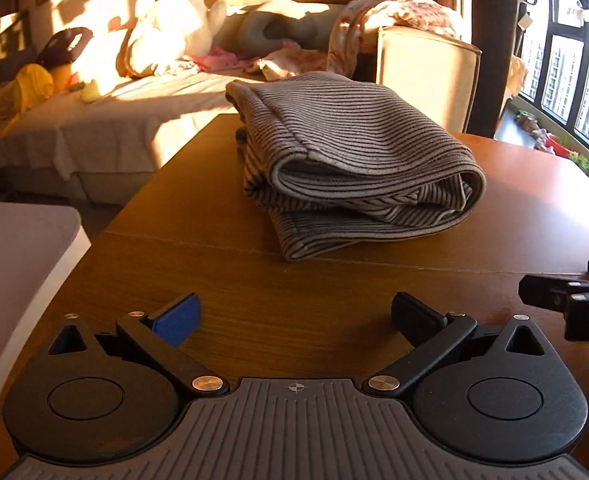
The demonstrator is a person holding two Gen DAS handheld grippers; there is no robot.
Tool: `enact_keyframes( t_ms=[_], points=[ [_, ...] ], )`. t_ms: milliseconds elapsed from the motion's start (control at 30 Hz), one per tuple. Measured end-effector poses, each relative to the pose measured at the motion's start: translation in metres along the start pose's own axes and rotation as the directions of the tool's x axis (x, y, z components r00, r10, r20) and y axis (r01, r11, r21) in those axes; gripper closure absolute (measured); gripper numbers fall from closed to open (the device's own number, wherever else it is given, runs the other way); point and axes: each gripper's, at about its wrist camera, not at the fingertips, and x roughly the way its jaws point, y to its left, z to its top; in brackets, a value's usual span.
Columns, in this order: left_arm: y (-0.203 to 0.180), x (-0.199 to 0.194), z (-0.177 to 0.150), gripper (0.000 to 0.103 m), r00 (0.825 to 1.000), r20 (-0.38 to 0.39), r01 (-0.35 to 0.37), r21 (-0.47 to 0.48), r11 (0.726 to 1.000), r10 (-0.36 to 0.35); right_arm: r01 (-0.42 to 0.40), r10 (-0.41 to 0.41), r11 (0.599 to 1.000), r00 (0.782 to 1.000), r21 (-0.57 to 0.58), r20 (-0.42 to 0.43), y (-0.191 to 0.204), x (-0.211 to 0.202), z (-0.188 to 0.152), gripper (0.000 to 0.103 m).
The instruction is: Fold clothes
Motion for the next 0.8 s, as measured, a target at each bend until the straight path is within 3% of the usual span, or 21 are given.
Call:
enact_keyframes(
  t_ms=[400, 800],
  points=[
    [-0.002, -0.001, -0.004, 0.0, 1.0, 0.015, -0.014, -0.016, 1.0, 0.015, 0.001, -0.001, 1.0, 0.999, -0.013, 0.049, -0.006, -0.007, -0.013, 0.0],
    [-0.002, -0.001, -0.004, 0.0, 1.0, 0.014, -0.016, -0.022, 1.0, 0.016, 0.006, -0.006, 1.0, 0.999, -0.022, 0.036, -0.003, -0.001, -0.007, 0.0]
  ],
)
